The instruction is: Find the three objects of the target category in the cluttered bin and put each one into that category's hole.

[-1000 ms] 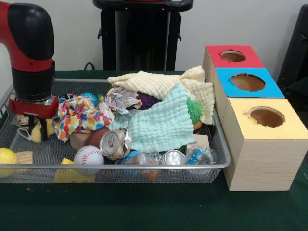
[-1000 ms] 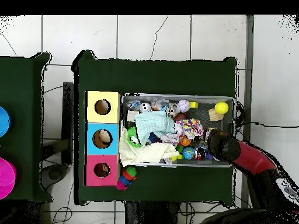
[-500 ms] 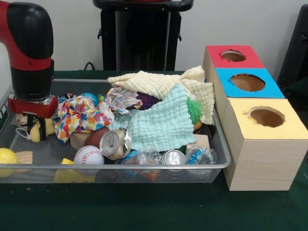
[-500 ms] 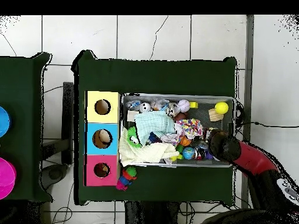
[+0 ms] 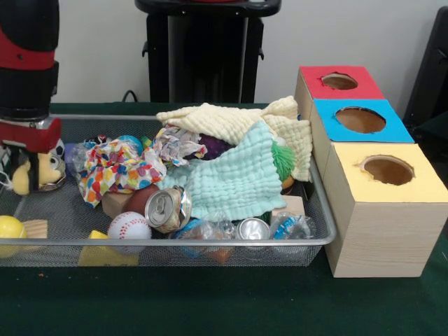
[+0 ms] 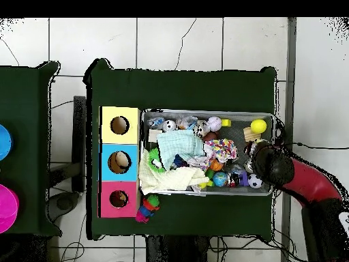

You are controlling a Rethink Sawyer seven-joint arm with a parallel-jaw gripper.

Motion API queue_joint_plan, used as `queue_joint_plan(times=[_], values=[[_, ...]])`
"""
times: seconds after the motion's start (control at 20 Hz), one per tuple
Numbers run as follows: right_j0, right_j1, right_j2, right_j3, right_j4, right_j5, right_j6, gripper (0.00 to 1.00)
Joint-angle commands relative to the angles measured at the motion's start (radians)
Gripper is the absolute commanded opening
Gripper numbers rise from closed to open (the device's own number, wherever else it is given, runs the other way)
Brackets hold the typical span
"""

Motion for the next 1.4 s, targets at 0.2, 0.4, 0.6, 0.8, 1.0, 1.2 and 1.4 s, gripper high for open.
queue_joint_plan(times=[0.2,0.4,0.6,0.8,1.0,1.2,1.4], values=[[0.028,-0.13,0.141,0.1,0.006,0.148,-0.006,0.0],[0.044,-0.154,0.142,0.149,0.037,0.146,0.058,0.0],[0.078,-0.176,0.119,0.181,0.065,0.153,0.112,0.0],[0.142,-0.205,0.063,0.201,0.107,0.178,0.18,0.0],[0.179,-0.226,0.043,0.231,0.173,0.201,0.229,0.0],[0.209,-0.245,0.026,0.254,0.235,0.221,0.253,0.0],[0.241,-0.278,0.003,0.26,0.294,0.281,0.258,0.0]])
